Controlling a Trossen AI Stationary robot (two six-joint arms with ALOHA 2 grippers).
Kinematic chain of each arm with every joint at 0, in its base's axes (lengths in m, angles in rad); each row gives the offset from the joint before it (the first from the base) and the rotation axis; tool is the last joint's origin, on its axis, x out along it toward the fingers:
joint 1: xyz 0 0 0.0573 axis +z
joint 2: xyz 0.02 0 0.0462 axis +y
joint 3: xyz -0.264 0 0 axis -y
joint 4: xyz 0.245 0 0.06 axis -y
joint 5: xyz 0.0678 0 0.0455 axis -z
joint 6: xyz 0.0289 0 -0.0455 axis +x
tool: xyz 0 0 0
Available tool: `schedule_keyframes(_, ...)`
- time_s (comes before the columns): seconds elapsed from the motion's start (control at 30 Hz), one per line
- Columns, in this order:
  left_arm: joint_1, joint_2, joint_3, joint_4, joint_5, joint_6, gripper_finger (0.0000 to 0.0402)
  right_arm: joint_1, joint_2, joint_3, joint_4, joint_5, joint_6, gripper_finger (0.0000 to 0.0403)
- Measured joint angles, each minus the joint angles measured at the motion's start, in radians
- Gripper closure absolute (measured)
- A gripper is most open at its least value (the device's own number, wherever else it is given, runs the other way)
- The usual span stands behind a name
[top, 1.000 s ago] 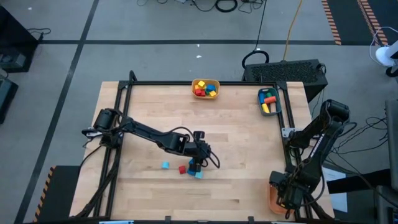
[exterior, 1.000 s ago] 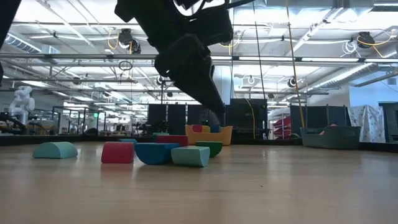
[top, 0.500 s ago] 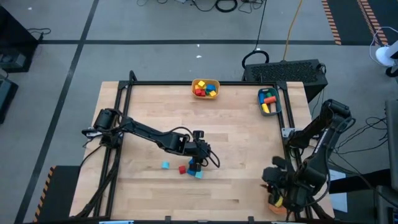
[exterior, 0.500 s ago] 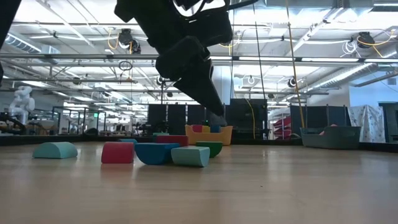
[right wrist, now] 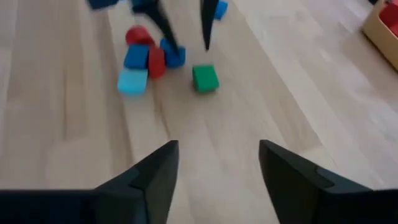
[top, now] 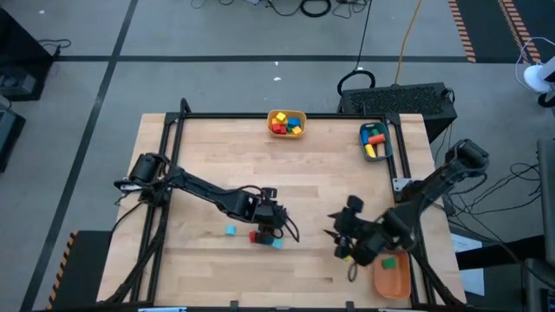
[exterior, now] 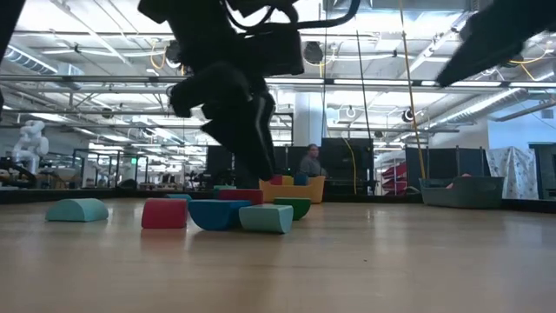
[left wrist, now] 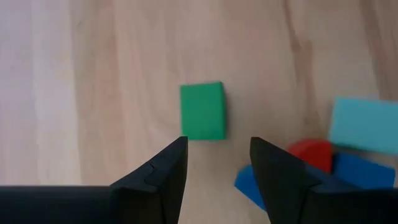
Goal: Sort blocks by size
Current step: Put the green half circle block into the orange bin
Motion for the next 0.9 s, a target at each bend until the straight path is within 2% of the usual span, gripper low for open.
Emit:
schedule_keyframes(0.17, -0.019, -0.032, -0.071, 0.055, 0.001, 0.016, 0.0226, -0.114, 0.0, -0.129, 0.323, -0.019, -0.164, 0.0148)
schedule_keyframes(0.37, -0.024, -0.114, -0.213, 0.169, 0.0, -0.008, 0.0226, -0.234, 0.047, -0.207, 0.577, -0.11, -0.308, 0.0113)
schedule_keyframes(0.77, -0.033, -0.255, -0.325, 0.24, -0.032, -0.037, 0.0226, -0.389, 0.314, -0.207, 0.875, -0.281, -0.476, 0.0109)
schedule_keyframes(0.9, -0.035, -0.291, -0.396, 0.343, -0.025, -0.037, 0.0226, -0.423, 0.392, -0.206, 0.998, -0.37, -0.505, 0.0109)
